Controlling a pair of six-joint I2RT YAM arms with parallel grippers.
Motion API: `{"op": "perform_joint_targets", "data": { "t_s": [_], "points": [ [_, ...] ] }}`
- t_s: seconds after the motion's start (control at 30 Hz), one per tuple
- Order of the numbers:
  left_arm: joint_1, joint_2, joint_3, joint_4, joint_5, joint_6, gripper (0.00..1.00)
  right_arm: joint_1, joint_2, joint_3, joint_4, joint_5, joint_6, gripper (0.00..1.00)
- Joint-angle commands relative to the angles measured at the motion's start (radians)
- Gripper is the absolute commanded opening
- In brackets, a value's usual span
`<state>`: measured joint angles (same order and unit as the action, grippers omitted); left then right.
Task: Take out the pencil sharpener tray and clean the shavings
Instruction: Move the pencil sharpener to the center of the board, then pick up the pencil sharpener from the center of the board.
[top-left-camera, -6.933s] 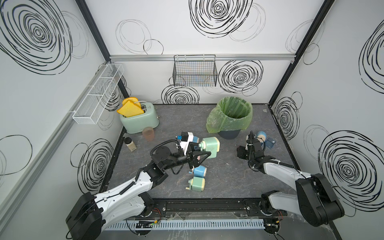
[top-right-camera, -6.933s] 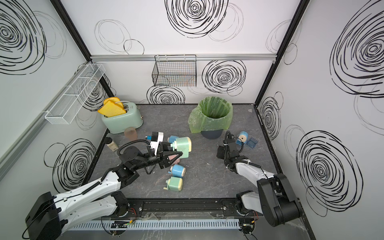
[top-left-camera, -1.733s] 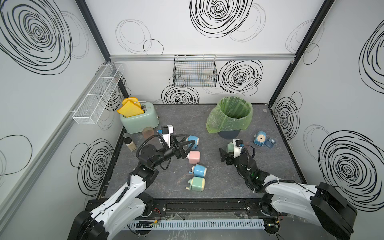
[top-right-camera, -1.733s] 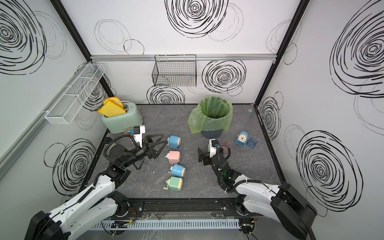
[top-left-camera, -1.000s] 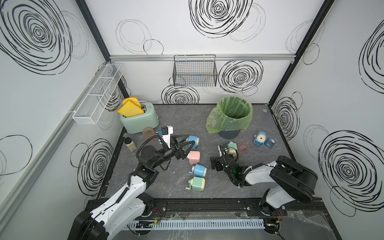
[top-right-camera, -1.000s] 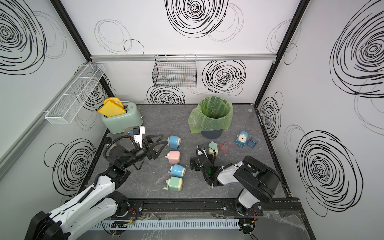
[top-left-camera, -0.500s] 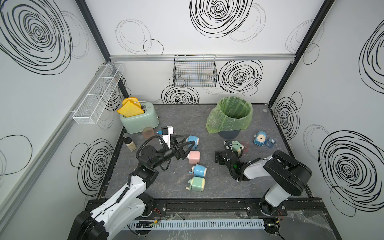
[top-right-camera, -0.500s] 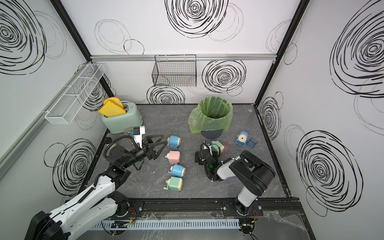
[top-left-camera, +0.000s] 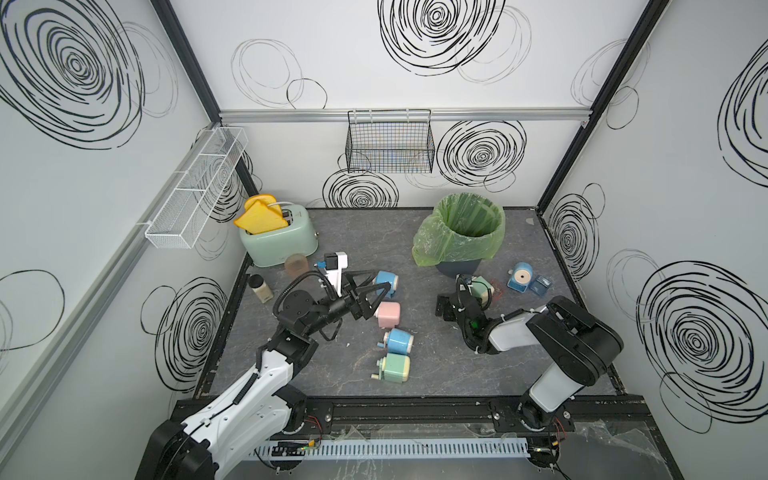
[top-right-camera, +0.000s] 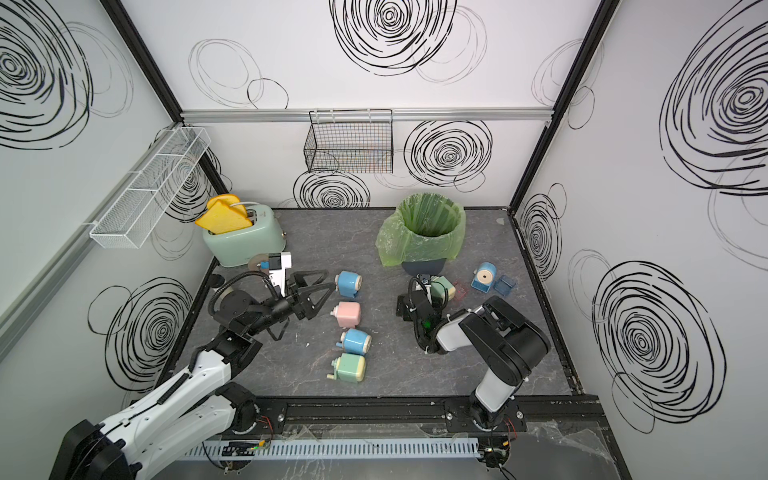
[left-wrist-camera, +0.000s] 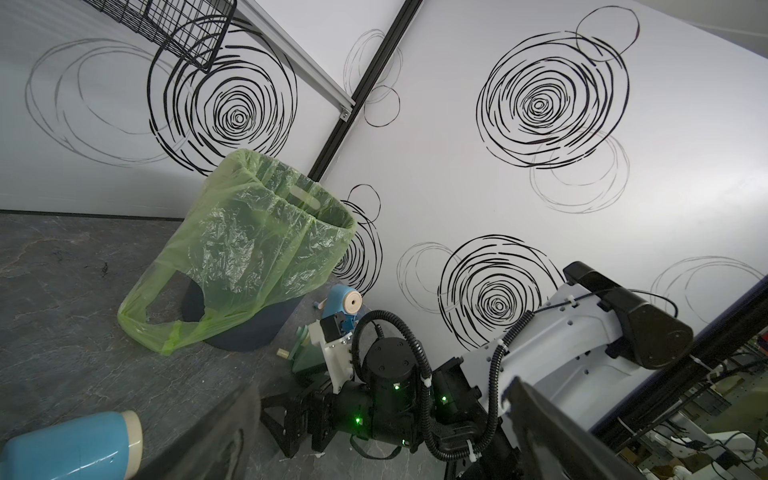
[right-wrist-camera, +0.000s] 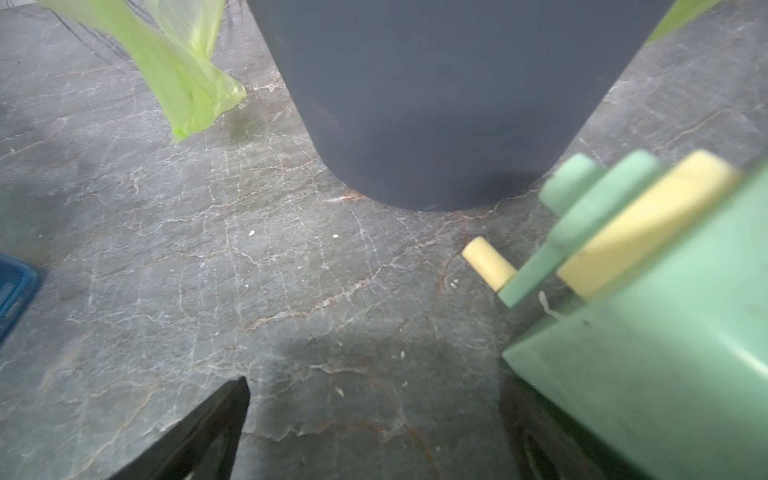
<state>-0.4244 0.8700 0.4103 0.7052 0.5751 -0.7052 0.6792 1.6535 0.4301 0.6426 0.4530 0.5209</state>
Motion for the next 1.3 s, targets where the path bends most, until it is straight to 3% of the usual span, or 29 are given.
{"op": "perform_joint_targets", "data": {
  "t_s": [0.0, 0.03, 0.13, 0.3, 0.4, 0.5, 0.67, 0.83, 1.1, 1.27],
  "points": [
    [0.001, 0.006, 0.005, 0.057, 0.011, -0.01, 0.97, 0.028, -0.038, 0.0, 0.018, 0.013, -0.052, 0.99],
    [0.001, 0.007, 0.006, 0.059, 0.011, -0.01, 0.97, 0.046, -0.057, -0.017, 0.056, 0.021, -0.072, 0.99],
    [0.001, 0.01, 0.005, 0.063, 0.01, -0.011, 0.97, 0.043, -0.121, -0.095, 0.213, -0.182, -0.124, 0.99],
    [0.003, 0.012, 0.006, 0.064, 0.012, -0.016, 0.97, 0.026, -0.123, -0.03, 0.131, -0.45, -0.086, 0.98],
    [0.004, -0.002, 0.008, 0.04, 0.004, -0.007, 0.97, 0.032, -0.146, -0.092, 0.267, -0.631, -0.113, 0.99],
    [0.005, -0.011, 0.007, 0.02, -0.007, 0.001, 0.97, 0.04, -0.159, -0.118, 0.3, -0.729, -0.157, 0.99],
    [0.005, -0.005, 0.011, 0.014, -0.005, -0.002, 0.97, 0.065, -0.215, -0.106, 0.202, -0.79, -0.235, 0.99],
    [0.005, -0.016, 0.012, -0.007, -0.014, 0.009, 0.97, 0.111, -0.405, -0.194, 0.115, -0.842, -0.303, 0.99],
    [0.008, -0.005, 0.009, 0.011, -0.017, 0.003, 0.97, 0.332, -0.734, -0.271, -0.154, -0.758, -0.356, 0.99],
    [0.009, -0.009, 0.007, 0.008, -0.02, 0.006, 0.97, 0.408, -0.755, -0.3, -0.158, -0.68, -0.354, 0.99]
  ]
}}
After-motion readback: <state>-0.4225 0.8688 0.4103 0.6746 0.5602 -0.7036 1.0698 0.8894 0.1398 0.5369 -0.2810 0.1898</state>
